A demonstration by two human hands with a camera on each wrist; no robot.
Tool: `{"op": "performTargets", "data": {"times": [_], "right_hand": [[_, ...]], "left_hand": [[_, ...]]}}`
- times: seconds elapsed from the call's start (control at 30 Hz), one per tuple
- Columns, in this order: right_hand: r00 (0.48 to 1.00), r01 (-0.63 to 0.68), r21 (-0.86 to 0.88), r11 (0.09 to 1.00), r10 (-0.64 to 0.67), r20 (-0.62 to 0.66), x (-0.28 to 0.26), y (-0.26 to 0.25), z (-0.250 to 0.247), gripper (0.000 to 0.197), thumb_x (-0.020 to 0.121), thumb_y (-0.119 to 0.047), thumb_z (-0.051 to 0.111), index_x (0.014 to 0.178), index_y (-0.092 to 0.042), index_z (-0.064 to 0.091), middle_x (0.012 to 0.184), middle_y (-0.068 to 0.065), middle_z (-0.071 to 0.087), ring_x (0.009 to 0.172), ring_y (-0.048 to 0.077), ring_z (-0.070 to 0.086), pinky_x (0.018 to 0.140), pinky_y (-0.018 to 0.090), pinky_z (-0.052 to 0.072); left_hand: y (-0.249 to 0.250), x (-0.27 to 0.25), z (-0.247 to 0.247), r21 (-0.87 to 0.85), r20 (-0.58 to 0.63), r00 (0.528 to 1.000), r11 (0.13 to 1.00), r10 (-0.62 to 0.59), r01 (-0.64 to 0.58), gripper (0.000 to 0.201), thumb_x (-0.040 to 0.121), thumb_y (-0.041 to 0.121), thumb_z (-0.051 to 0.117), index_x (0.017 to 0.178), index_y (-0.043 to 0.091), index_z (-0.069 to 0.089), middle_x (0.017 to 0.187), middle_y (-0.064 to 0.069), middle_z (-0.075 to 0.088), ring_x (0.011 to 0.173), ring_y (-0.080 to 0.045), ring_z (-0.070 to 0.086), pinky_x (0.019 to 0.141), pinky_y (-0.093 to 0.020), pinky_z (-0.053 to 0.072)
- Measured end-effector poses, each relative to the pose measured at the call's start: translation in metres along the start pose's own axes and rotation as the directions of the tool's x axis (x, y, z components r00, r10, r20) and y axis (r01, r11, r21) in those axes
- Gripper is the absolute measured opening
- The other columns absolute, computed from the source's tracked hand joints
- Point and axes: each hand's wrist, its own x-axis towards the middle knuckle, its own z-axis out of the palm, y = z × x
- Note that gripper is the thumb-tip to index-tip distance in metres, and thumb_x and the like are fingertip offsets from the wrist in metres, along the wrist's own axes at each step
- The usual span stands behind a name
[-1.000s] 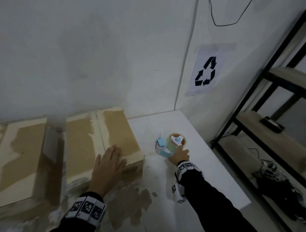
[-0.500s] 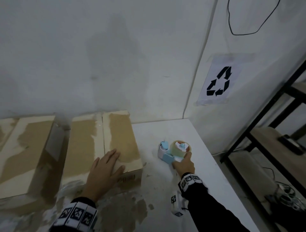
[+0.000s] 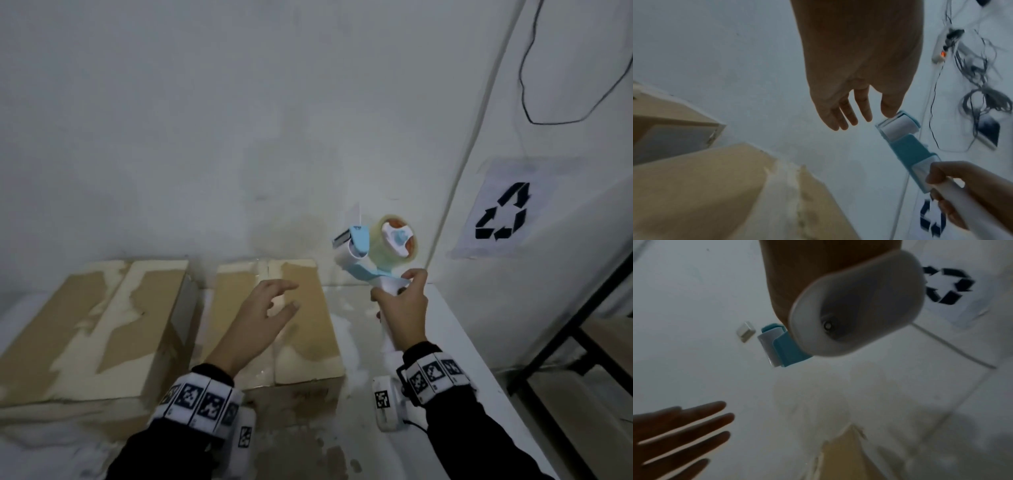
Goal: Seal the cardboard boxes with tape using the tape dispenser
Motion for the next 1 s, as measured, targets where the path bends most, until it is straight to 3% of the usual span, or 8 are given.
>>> {"op": "performTargets", "data": {"times": [0.13, 0.2, 0.3, 0.4, 0.53, 0.6, 0.8, 1.0], "right_hand": [[0.996, 0.075, 0.103, 0.992, -0.079, 0.044, -0.013, -0.053, 0.032, 0.05, 0.069, -0.002, 0.069, 0.098, -0.019, 0.032, 0.088, 0.026, 0.06, 0.053, 0.026, 0.051, 0.04, 0.024, 0.045], [0.992, 0.104, 0.136, 0.985, -0.112, 0.053, -0.024, -0.077, 0.05, 0.049, 0.07, 0.0, 0.067, 0.097, -0.019, 0.031, 0.083, 0.027, 0.062, 0.049, 0.025, 0.051, 0.041, 0.025, 0.046], [0.987, 0.14, 0.174, 0.975, -0.153, 0.058, -0.041, -0.106, 0.079, 0.049, 0.069, -0.002, 0.066, 0.095, -0.024, 0.031, 0.082, 0.027, 0.063, 0.047, 0.027, 0.053, 0.046, 0.031, 0.049], [0.979, 0.18, 0.201, 0.963, -0.195, 0.053, -0.061, -0.125, 0.109, 0.049, 0.068, -0.004, 0.066, 0.095, -0.026, 0.031, 0.079, 0.025, 0.063, 0.048, 0.027, 0.054, 0.051, 0.038, 0.051], [0.966, 0.24, 0.206, 0.949, -0.254, 0.042, -0.085, -0.143, 0.141, 0.05, 0.069, -0.001, 0.068, 0.096, -0.022, 0.032, 0.072, 0.015, 0.061, 0.047, 0.027, 0.054, 0.048, 0.034, 0.048], [0.961, 0.26, 0.187, 0.947, -0.272, 0.044, -0.095, -0.149, 0.154, 0.052, 0.067, -0.002, 0.069, 0.096, -0.022, 0.032, 0.075, 0.016, 0.063, 0.049, 0.03, 0.056, 0.048, 0.034, 0.05], [0.954, 0.294, 0.119, 0.948, -0.299, 0.018, -0.117, -0.157, 0.18, 0.054, 0.063, -0.007, 0.071, 0.094, -0.029, 0.032, 0.079, 0.012, 0.063, 0.065, 0.038, 0.061, 0.059, 0.047, 0.055], [0.951, 0.31, 0.117, 0.944, -0.309, -0.02, -0.132, -0.153, 0.192, 0.055, 0.065, -0.004, 0.071, 0.098, -0.027, 0.033, 0.077, 0.01, 0.063, 0.064, 0.035, 0.062, 0.058, 0.042, 0.053]], "left_hand": [[0.026, 0.006, -0.034, -0.228, -0.092, 0.994, 0.973, -0.061, 0.039, 0.025, 0.092, 0.027, 0.056, 0.116, 0.028, 0.059, 0.118, 0.013, 0.058, 0.108, -0.001, 0.055, 0.083, -0.008, 0.043], [0.034, 0.006, -0.052, -0.366, -0.126, 0.986, 0.929, -0.11, 0.057, 0.024, 0.092, 0.027, 0.054, 0.115, 0.024, 0.06, 0.115, 0.009, 0.062, 0.104, -0.006, 0.059, 0.086, -0.014, 0.046], [0.044, 0.005, -0.082, -0.63, -0.101, 0.969, 0.768, -0.227, 0.114, 0.025, 0.095, 0.028, 0.05, 0.115, 0.017, 0.059, 0.113, -0.003, 0.065, 0.1, -0.015, 0.064, 0.088, -0.024, 0.05], [0.049, 0.005, -0.115, -0.817, 0.022, 0.956, 0.546, -0.291, 0.185, 0.036, 0.096, 0.036, 0.046, 0.12, 0.01, 0.052, 0.115, -0.009, 0.065, 0.1, -0.02, 0.066, 0.088, -0.028, 0.052], [0.046, -0.001, -0.153, -0.925, 0.108, 0.955, 0.324, -0.277, 0.198, 0.046, 0.095, 0.04, 0.045, 0.118, 0.001, 0.053, 0.114, -0.013, 0.065, 0.095, -0.021, 0.068, 0.083, -0.026, 0.056], [0.042, -0.005, -0.168, -0.937, 0.097, 0.959, 0.301, -0.267, 0.178, 0.045, 0.095, 0.04, 0.045, 0.111, 0.0, 0.058, 0.109, -0.014, 0.067, 0.091, -0.019, 0.069, 0.08, -0.023, 0.057], [0.015, -0.017, -0.203, -0.956, 0.096, 0.958, 0.241, -0.272, 0.164, 0.071, 0.087, 0.06, 0.043, 0.114, -0.004, 0.06, 0.114, -0.017, 0.066, 0.101, -0.019, 0.067, 0.084, -0.023, 0.055], [-0.003, -0.023, -0.215, -0.956, 0.103, 0.948, 0.232, -0.302, 0.177, 0.016, 0.09, 0.006, 0.055, 0.101, -0.002, 0.064, 0.087, -0.009, 0.072, 0.074, -0.01, 0.071, 0.068, -0.015, 0.057]]}}
